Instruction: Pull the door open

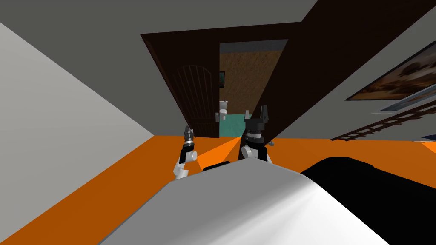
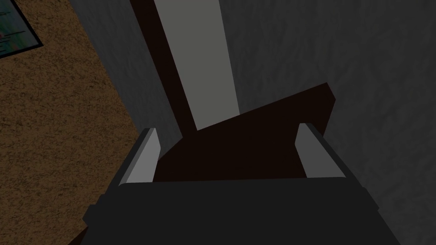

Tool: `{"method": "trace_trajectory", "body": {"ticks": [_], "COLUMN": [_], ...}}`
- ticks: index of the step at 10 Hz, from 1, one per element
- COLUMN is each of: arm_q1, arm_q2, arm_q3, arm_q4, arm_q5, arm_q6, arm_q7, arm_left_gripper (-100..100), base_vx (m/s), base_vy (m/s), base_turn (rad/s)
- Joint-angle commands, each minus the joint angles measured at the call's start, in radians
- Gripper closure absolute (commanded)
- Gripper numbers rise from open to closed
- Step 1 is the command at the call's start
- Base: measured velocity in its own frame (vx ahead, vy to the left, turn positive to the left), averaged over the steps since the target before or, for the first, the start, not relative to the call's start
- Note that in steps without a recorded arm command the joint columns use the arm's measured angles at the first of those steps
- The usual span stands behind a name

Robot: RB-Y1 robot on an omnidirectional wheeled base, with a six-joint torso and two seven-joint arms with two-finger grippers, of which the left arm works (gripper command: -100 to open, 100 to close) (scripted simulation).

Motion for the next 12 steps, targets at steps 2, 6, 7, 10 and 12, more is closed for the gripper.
{"method": "trace_trajectory", "body": {"ticks": [2,6,7,10,12], "arm_q1": [-0.035,-0.088,-0.101,-0.139,-0.164], "arm_q2": [-0.001,-0.004,-0.005,-0.009,-0.012], "arm_q3": [-0.005,-0.010,-0.012,-0.016,-0.019], "arm_q4": [0.066,0.155,0.177,0.242,0.285], "arm_q5": [0.013,0.033,0.038,0.053,0.062], "arm_q6": [-0.005,-0.002,-0.001,0.001,0.002], "arm_q7": [-0.011,-0.029,-0.033,-0.046,-0.055], "arm_left_gripper": [-100,-100,-100,-100,-100], "base_vx": [0.060,0.055,0.068,0.058,0.059], "base_vy": [0.025,0.014,0.016,0.013,0.010], "base_turn": [-0.029,-0.028,-0.025,-0.031,-0.026]}}
